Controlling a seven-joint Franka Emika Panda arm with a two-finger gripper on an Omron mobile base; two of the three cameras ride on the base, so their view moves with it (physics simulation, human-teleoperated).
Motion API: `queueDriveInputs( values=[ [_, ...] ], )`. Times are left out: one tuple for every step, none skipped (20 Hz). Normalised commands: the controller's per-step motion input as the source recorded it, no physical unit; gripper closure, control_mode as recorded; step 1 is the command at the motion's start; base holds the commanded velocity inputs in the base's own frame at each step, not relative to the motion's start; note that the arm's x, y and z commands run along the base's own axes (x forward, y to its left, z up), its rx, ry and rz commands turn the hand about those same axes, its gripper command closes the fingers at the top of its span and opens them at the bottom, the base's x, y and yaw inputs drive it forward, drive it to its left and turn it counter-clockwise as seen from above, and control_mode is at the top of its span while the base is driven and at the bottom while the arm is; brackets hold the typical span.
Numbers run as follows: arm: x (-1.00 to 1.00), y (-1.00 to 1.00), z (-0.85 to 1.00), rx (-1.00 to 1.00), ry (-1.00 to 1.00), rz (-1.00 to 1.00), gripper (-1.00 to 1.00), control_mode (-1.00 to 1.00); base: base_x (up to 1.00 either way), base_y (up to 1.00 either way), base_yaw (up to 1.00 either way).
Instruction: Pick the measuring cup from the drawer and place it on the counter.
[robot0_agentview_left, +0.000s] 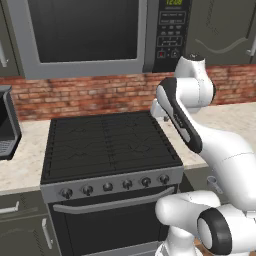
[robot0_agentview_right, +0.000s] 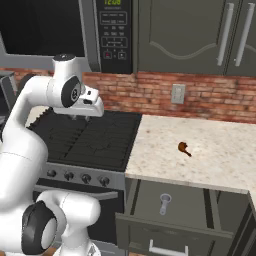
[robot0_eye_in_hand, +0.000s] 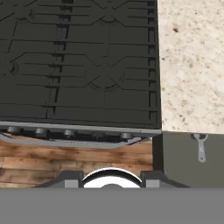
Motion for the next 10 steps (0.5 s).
queueDriveInputs(
  values=[
    [0.00,-0.02,0.00,0.00,0.00,0.00,-1.00,-1.00,0.00,0.00,0.00],
    [-0.04,-0.21,0.00,0.00,0.00,0.00,-1.00,-1.00,0.00,0.00,0.00],
    [-0.14,-0.42,0.00,0.08,0.00,0.00,-1.00,-1.00,0.00,0.00,0.00],
    [-0.19,-0.50,0.00,0.13,0.00,0.00,-1.00,-1.00,0.00,0.00,0.00],
    [-0.32,-0.64,0.00,0.15,-0.04,0.00,-1.00,-1.00,0.00,0.00,0.00],
    [-0.46,-0.85,0.00,0.19,-0.08,0.00,-1.00,-1.00,0.00,0.00,0.00],
    [-0.58,-0.94,0.00,0.21,-0.10,0.00,-1.00,-1.00,0.00,0.00,0.00],
    [-0.64,-1.00,0.00,0.22,-0.09,0.00,-1.00,-1.00,0.00,0.00,0.00],
    [-0.71,-1.00,0.00,0.24,-0.10,-0.02,-1.00,-1.00,0.00,0.00,0.00],
    [-0.77,-1.00,0.00,0.26,-0.10,-0.03,-1.00,-1.00,0.00,0.00,0.00]
  ],
)
